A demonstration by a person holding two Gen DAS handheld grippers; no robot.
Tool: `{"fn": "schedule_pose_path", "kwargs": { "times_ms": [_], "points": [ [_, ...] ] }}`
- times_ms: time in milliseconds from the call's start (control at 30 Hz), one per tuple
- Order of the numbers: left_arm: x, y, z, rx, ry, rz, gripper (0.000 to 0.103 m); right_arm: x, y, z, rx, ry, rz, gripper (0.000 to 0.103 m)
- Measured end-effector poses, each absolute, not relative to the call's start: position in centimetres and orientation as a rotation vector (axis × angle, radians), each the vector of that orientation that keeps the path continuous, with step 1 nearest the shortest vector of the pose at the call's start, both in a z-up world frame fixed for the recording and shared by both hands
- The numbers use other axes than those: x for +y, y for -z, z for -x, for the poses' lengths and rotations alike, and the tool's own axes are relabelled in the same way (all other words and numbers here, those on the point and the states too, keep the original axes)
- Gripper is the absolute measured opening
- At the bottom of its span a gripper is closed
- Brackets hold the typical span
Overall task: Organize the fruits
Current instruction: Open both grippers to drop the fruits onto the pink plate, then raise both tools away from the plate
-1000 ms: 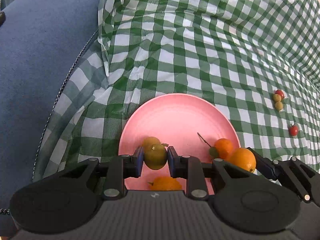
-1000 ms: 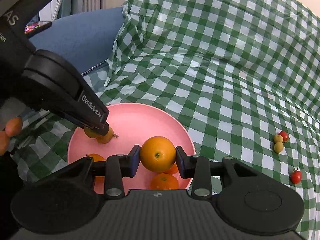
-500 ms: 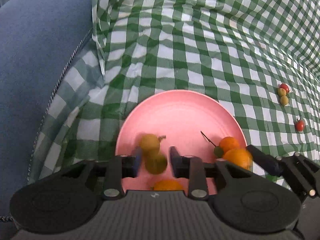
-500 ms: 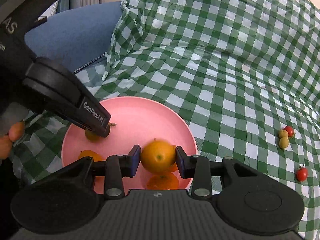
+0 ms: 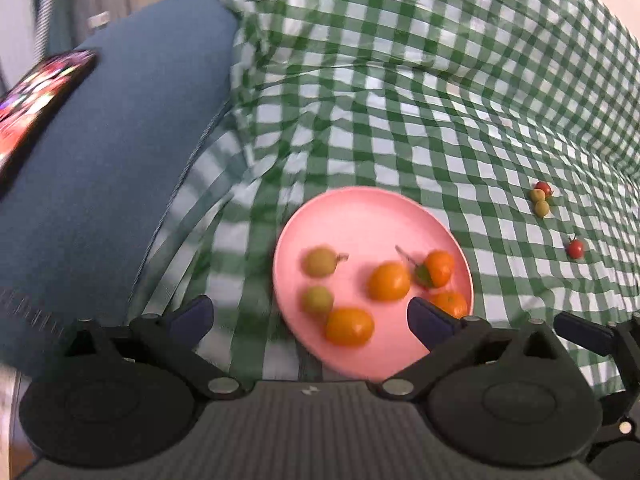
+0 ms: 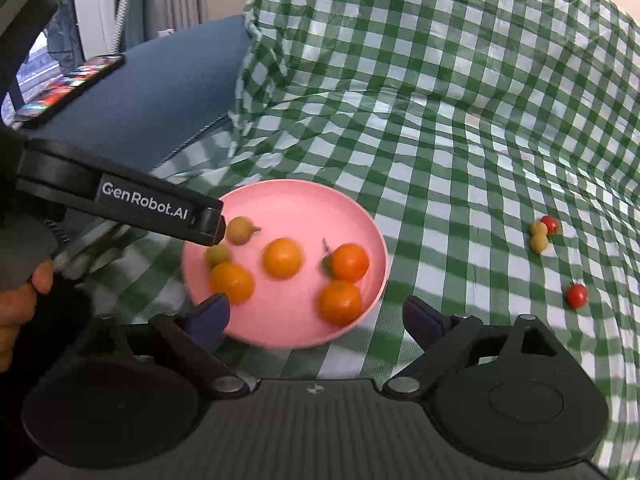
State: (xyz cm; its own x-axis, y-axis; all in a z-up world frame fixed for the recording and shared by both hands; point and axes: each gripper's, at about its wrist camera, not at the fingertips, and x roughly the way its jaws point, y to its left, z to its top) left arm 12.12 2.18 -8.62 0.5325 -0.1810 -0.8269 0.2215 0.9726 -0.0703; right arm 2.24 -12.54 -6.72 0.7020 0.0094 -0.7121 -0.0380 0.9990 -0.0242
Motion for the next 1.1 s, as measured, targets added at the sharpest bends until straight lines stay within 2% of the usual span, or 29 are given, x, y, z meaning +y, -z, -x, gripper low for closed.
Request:
{"fn": "schedule_pose_path", "kwargs": {
  "times_ms": [333,467,1100],
  "points": [
    [4.0,4.0,-3.4,0.881,0.194,-0.059,0.103,-11.9,1.4,5.1,0.657,0.101,0.036,0.098],
    [4.1,3.1,-1.0,0.869,0.205,-0.059,0.103,-12.1,-0.1,8.2,0.600,0.129,0.014,0.102],
    [5.1,-1.2,6.7,0.723,0.208,-0.055,0.103,-10.7,-3.2,15.6,0.452,0.141,0.013,0.102]
  ]
}}
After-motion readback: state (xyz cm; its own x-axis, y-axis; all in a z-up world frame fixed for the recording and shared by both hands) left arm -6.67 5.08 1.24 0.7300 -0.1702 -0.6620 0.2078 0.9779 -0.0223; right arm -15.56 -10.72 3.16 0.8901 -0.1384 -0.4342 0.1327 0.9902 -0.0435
